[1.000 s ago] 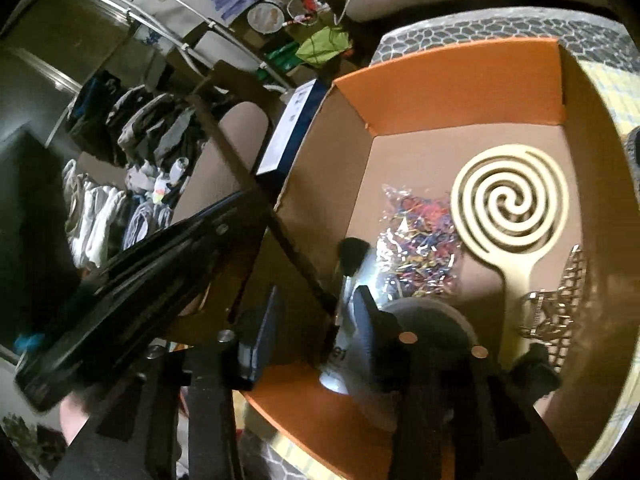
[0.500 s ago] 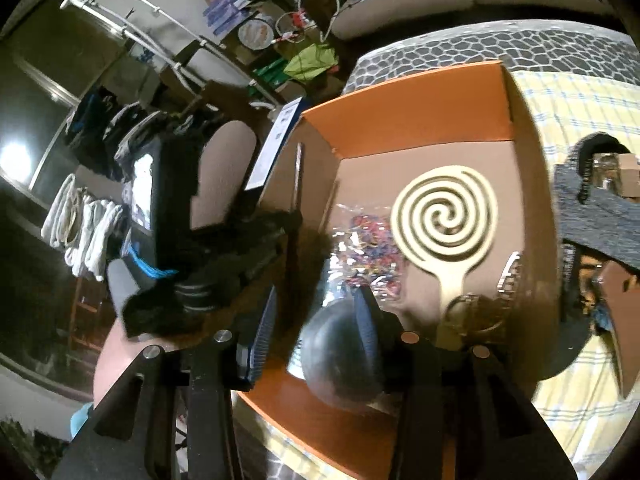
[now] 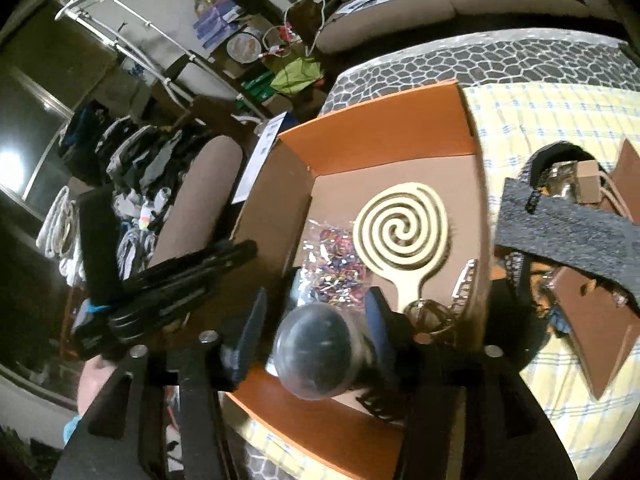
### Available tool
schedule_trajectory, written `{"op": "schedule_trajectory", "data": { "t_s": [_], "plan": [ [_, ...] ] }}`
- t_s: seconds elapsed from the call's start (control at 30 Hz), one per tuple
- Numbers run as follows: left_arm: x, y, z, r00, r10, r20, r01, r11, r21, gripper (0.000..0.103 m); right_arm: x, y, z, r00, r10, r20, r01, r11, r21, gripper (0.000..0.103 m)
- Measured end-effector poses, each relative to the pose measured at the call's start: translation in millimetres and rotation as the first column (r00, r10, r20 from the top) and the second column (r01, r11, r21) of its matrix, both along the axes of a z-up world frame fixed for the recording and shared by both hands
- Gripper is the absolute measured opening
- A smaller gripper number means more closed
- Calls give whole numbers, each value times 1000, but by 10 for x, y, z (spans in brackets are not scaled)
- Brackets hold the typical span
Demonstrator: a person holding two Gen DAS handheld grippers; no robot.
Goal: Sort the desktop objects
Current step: 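Move both tools back toward the grey knit strip on the leather folder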
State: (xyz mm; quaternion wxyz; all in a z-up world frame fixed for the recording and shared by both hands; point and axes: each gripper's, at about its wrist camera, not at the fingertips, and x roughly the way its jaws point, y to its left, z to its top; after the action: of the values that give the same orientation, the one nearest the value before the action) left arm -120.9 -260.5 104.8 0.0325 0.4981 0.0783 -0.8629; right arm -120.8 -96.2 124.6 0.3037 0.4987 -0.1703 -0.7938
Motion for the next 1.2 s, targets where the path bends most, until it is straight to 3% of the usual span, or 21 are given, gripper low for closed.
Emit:
{"op": "schedule_trajectory", "data": {
  "t_s": [0.2, 0.37, 0.43, 0.57, 0.67, 0.93, 1.2],
  "plan": [
    [93, 68, 87, 999, 18, -35, -16, 999, 52, 64, 12, 161, 19, 1000, -25, -10, 25, 1000, 4, 81],
    [210, 335, 158, 997, 7, -72, 0, 994, 105, 102, 7, 365, 58, 998, -55, -31, 56, 998, 15, 92],
    [254, 451, 169, 997, -4, -82, 15, 992, 126, 103, 0, 486, 90, 996, -80, -42, 81, 997, 11, 99],
    [334, 819, 218, 985, -102, -138, 132, 965, 228, 103, -8, 736, 128, 992, -122, -42, 123, 992, 5, 99],
    [352, 1081, 284, 971, -159, -177, 201, 946, 253, 103, -14, 1019, 154, 985, -168, -46, 168, 986, 2, 99],
    [331, 1824, 305, 930, -303, -206, 345, 914, 211, 103, -44, 1823, 84, 953, -303, -19, 303, 953, 1, 99],
    [290, 2405, 217, 893, -400, -207, 434, 887, 159, 103, -114, 2363, -106, 919, -393, 42, 394, 919, -27, 99]
  ]
}}
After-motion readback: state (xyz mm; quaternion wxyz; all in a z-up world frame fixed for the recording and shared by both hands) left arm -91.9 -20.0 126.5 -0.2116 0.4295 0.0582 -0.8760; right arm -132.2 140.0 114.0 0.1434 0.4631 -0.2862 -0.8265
